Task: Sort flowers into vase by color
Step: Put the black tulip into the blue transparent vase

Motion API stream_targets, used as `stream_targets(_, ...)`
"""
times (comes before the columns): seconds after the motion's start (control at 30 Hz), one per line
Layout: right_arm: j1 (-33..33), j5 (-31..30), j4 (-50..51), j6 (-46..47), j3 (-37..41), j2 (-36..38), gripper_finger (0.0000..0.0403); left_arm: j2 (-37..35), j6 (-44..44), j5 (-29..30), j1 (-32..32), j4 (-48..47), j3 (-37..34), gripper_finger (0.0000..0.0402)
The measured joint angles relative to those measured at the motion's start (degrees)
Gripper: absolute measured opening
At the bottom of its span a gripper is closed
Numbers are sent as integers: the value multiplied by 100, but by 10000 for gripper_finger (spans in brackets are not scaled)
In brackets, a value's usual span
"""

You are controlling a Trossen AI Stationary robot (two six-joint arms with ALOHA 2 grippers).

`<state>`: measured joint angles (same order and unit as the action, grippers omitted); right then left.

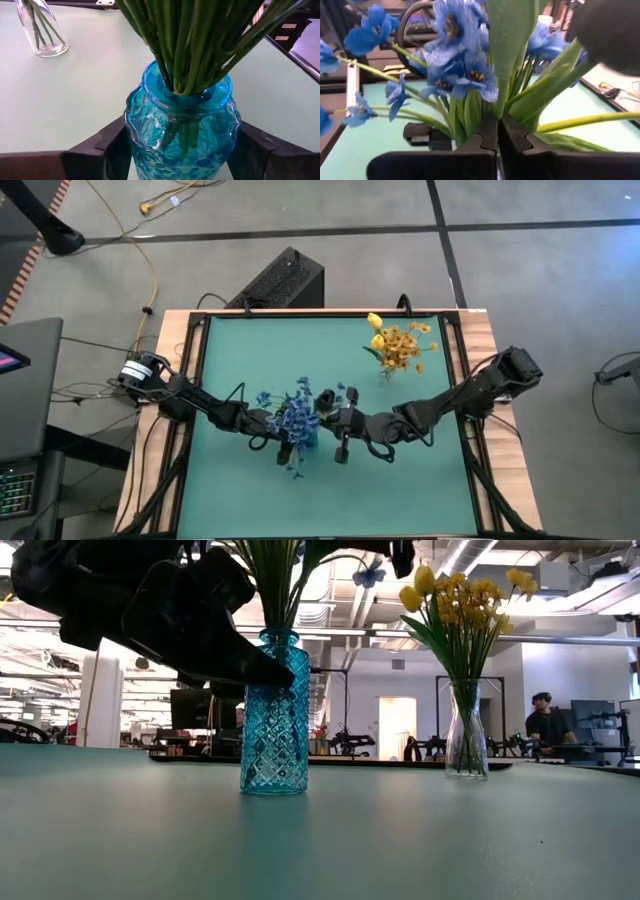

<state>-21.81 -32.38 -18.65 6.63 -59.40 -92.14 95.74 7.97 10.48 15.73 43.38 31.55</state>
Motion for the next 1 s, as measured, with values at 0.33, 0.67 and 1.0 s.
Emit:
stream_targets(0.33, 175, 389, -190, -57, 2, -658, 27, -2, -10, -13, 0, -34, -2, 232)
stream_targets(0.67, 273, 562, -181, 102, -2, -813, 27, -4, -21, -22, 0, -45, -4, 232)
stream_targets(1.0, 287, 815, -194, 151, -2, -920, 42, -4, -13, -24, 0, -59, -9, 232)
